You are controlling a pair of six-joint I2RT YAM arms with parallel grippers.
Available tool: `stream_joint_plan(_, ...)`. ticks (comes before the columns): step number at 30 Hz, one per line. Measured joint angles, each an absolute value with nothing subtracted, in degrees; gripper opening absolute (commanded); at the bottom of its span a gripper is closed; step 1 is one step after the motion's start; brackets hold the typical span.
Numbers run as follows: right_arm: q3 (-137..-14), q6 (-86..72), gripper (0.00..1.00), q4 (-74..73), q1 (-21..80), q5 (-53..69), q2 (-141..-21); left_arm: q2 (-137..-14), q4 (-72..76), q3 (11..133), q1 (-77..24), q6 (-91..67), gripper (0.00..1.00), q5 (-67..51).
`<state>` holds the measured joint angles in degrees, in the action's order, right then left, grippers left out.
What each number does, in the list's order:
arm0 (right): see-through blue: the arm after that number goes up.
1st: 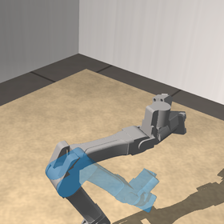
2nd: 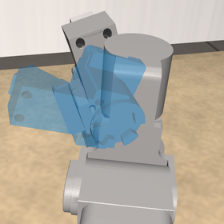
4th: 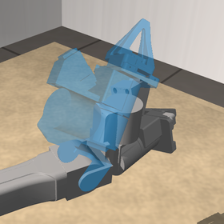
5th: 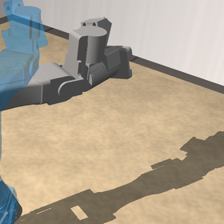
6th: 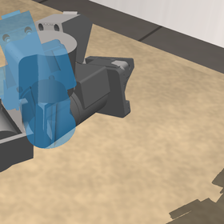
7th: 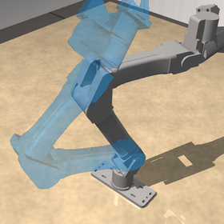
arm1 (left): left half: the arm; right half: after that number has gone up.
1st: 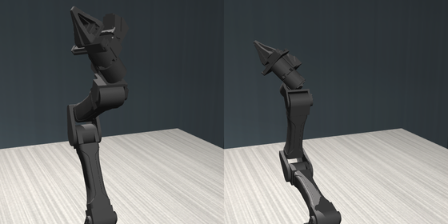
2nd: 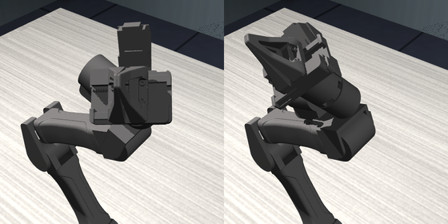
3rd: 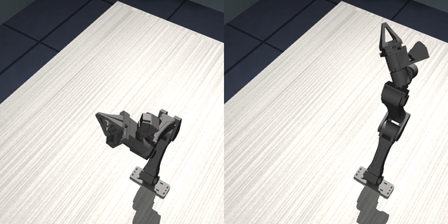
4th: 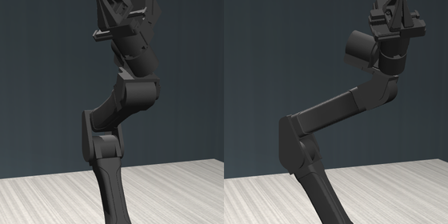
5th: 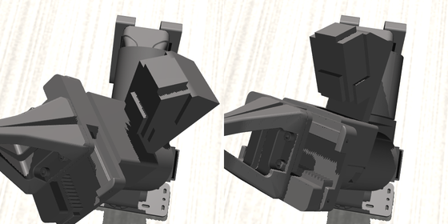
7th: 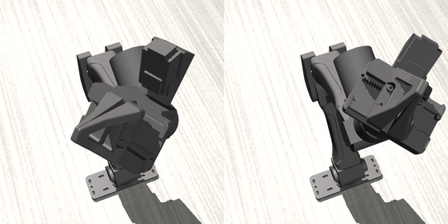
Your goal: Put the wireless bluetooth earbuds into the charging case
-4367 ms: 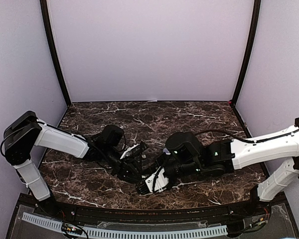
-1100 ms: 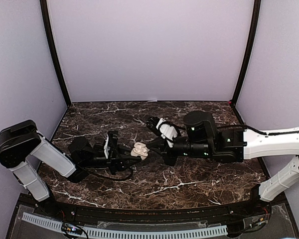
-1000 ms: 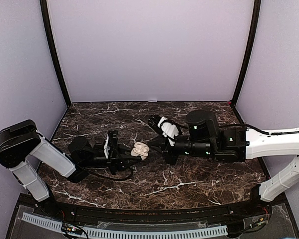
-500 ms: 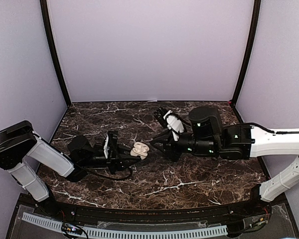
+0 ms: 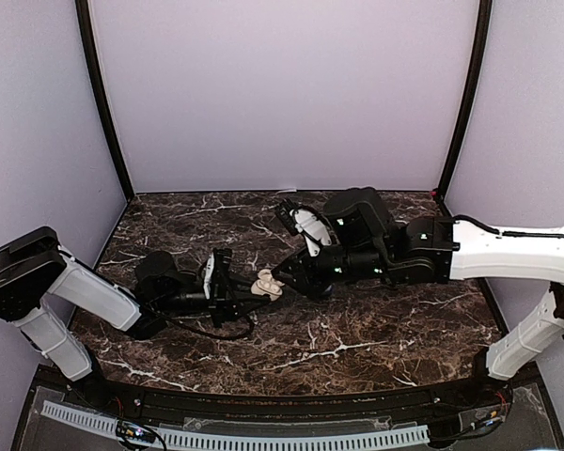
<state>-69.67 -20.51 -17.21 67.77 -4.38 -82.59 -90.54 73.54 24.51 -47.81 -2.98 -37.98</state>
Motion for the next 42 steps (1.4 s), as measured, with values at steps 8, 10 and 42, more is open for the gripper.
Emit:
stream_joint_plan(8, -69.67, -22.59, 0.18, -20.21, 66.59, -2.37, -84.01, -89.93, 73.12, 24.51, -47.92, -2.28, 0.00, -37.43)
stream_joint_plan(10, -69.60, -22.63, 0.18, -20.27, 66.59, -2.39, -83.92, -89.91, 73.19, 24.43, -47.92, -2.35, 0.00, -37.32)
stream_joint_plan(42, -41.15, -7.18, 0.47, 32.71, 62.57, -6.15, -100.82, -65.89, 50.65, 15.94, -34.59, -13.37, 0.00, -29.04)
